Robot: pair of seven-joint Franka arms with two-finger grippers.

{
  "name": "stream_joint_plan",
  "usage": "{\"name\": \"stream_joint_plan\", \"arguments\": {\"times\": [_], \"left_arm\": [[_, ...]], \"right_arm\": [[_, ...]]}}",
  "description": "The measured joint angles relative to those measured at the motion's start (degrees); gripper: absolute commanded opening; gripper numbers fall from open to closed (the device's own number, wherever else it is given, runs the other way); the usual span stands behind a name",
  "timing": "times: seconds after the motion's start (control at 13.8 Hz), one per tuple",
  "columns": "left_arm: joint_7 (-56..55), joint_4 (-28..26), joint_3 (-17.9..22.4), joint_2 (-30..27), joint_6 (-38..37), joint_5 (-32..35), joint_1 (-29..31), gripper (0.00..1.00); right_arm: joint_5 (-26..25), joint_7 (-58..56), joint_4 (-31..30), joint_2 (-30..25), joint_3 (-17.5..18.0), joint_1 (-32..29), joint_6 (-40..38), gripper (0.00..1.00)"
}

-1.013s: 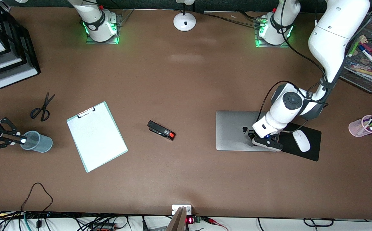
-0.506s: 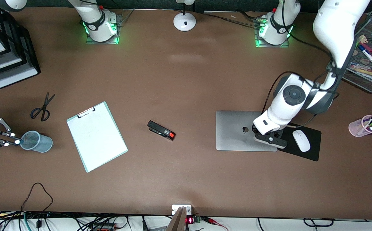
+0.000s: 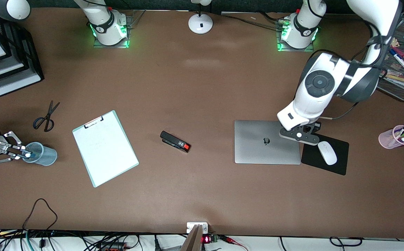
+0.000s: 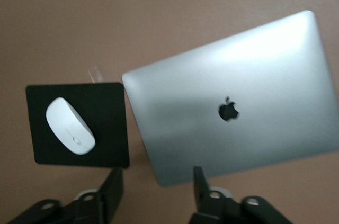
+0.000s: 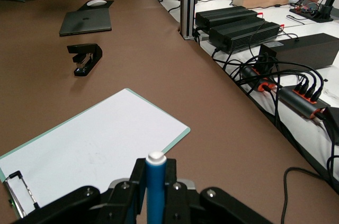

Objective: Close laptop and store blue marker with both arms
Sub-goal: 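Carry the marker over the blue pen cup while the left gripper presses the lid shut, then drop the marker into the blue cup while the left gripper withdraws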

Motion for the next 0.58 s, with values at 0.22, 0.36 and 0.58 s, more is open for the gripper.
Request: {"name": "stream_joint_plan", "arguments": {"times": [0.22,0.36,0.58], "left_arm": [[2.87,5.47,0.02,-1.9,-9.88,-7.73,0.98,1.0],[3.49,11.83,0.02,-2.37,-18.31,-9.31,1.37,1.0],[3.99,21.3,0.02,-2.94,-28.63,-9.69,1.77,1.0]], "right_arm": [[0.0,-1.22,0.0,1.22,0.0,-1.2,-0.41,0.14],[0.0,-1.31,0.0,1.55,0.0,-1.87,-0.68,0.31],[-0.02,-1.32,0.0,1.58,0.0,-2.28,-1.3,1.0]]}}
